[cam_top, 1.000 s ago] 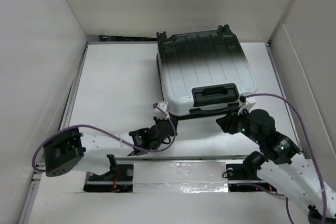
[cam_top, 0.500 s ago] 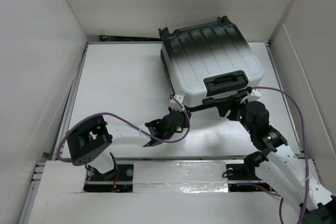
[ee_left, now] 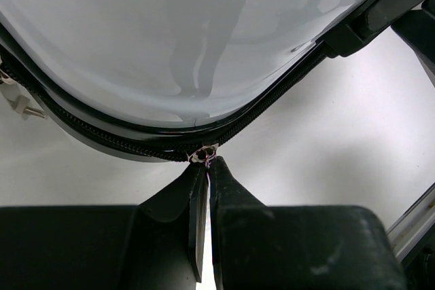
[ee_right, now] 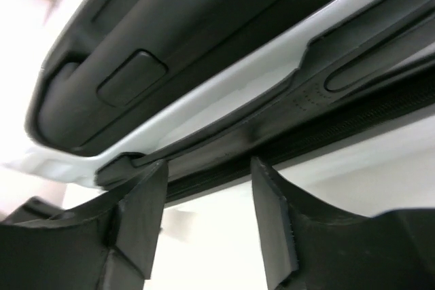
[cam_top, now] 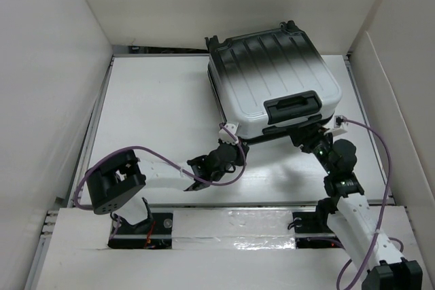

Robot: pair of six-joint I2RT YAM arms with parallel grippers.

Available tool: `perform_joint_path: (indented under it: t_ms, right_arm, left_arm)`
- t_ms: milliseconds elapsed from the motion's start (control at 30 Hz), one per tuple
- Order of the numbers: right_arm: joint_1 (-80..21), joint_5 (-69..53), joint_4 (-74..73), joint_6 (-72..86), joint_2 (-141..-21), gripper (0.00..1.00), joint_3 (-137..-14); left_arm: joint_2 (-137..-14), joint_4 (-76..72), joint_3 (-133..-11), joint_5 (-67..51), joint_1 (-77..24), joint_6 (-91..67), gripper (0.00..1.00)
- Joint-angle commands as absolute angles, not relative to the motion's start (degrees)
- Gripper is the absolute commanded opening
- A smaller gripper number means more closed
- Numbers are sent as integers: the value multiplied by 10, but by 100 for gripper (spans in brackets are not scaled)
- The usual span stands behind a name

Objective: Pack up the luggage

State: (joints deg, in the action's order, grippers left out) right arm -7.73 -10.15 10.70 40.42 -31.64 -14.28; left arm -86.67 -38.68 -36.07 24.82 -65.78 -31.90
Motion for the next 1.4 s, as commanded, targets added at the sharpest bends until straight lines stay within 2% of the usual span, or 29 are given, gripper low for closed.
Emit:
perform_joint_path:
  t_ms: [0,100,233,400,467,633,700,767,833,900,933,967,1000,1100,1200,1367]
  right_arm:
    - [-42,-213,280,449,-316,55,-114]
    - [-34,-258,338,467,-332,55,-99]
    - [-29,-271,344,477,-332,57,-90]
    - [-29,-222,319,471,-342,62,-97]
    - [-29,-230,369,478,-378,62,-91]
    - [-29,-248,478,513,-465,56,-88]
    - [-29,-243,526,536,-494,46,-83]
    - [-29,-241,562,549,-504,43,-77]
    - [-29,-233,564,550,-505,47,-81]
    - [-29,-208,562,555,-484,59,-76]
    - [-29,-198,545,555,-475,59,-75]
    - [-29,-188,534,555,-465,57,-74]
    - [-29,-171,523,556,-455,43,-74]
    - [-29,-131,490,559,-422,14,-70]
    - [-29,-106,480,549,-407,0,-69]
    - [-17,-87,431,524,-382,0,-68]
  left_arm:
    - [-853,-474,-368,214,-668,-314,0]
    - [-857,-477,-369,207,-668,-316,0]
    - [-860,-474,-372,211,-674,-316,0]
    - [-859,-472,-374,210,-674,-315,0]
    - [-859,-468,-374,212,-679,-315,0]
    - [-863,-462,-381,214,-679,-310,0]
    - [-864,-461,-381,214,-685,-309,0]
    - [-867,-461,-381,215,-685,-309,0]
    - [-868,-459,-381,216,-685,-309,0]
    - [-868,-457,-381,219,-690,-307,0]
    - [-868,-457,-381,220,-690,-307,0]
    - [-868,-457,-381,223,-690,-307,0]
    - [-867,-457,-379,226,-690,-307,0]
    - [-865,-453,-375,233,-690,-306,0]
    - [-860,-437,-368,251,-690,-305,0]
    - [-826,-376,-346,309,-690,-307,0]
